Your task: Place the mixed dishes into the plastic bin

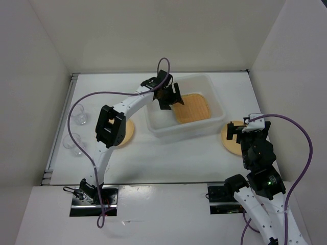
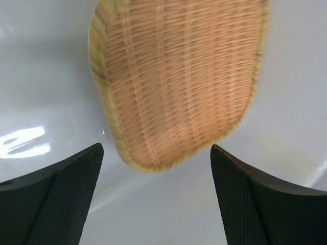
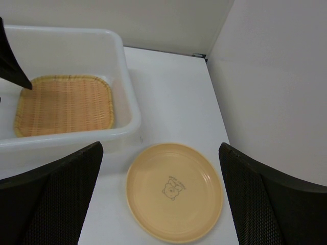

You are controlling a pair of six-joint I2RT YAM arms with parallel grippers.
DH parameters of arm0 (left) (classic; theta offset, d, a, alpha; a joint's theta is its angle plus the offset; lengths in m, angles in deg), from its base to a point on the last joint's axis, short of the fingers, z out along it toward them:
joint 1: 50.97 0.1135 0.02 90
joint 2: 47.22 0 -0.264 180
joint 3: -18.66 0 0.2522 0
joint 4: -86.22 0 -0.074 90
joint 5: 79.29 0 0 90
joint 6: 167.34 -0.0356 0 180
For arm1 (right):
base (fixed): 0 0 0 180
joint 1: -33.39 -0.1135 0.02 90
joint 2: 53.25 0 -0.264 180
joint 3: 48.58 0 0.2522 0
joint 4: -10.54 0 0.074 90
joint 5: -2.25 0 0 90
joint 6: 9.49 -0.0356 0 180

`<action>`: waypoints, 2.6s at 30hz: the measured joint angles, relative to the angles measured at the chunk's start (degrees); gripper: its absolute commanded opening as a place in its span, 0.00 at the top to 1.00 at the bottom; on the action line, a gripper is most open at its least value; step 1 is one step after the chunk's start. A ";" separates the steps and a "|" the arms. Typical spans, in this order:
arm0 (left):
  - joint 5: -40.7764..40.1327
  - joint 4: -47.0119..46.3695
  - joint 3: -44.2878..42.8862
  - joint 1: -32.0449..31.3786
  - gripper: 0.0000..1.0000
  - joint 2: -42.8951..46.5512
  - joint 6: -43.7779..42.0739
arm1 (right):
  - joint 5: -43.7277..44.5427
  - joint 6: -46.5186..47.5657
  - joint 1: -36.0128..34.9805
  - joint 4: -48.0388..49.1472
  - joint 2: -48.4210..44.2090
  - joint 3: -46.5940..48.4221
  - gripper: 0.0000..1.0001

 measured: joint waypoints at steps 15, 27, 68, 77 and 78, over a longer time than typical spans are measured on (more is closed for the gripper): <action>-4.52 15.61 0.02 0.96 1.00 10.75 -10.60 | 0.00 0.00 0.00 0.02 0.07 -0.02 0.02; -4.22 21.77 14.80 -3.82 1.00 19.37 -13.31 | -0.13 0.04 0.00 0.00 0.61 -0.02 0.02; -4.31 21.31 15.02 7.96 0.19 36.26 -19.76 | -4.35 12.02 12.81 -12.39 24.22 10.01 0.02; -2.86 21.16 15.67 8.04 0.10 41.88 -21.14 | -12.41 25.77 23.45 -16.17 34.80 7.13 0.02; -2.54 21.16 15.69 8.04 0.09 42.05 -21.31 | -13.44 27.32 24.13 -16.11 36.37 7.13 0.02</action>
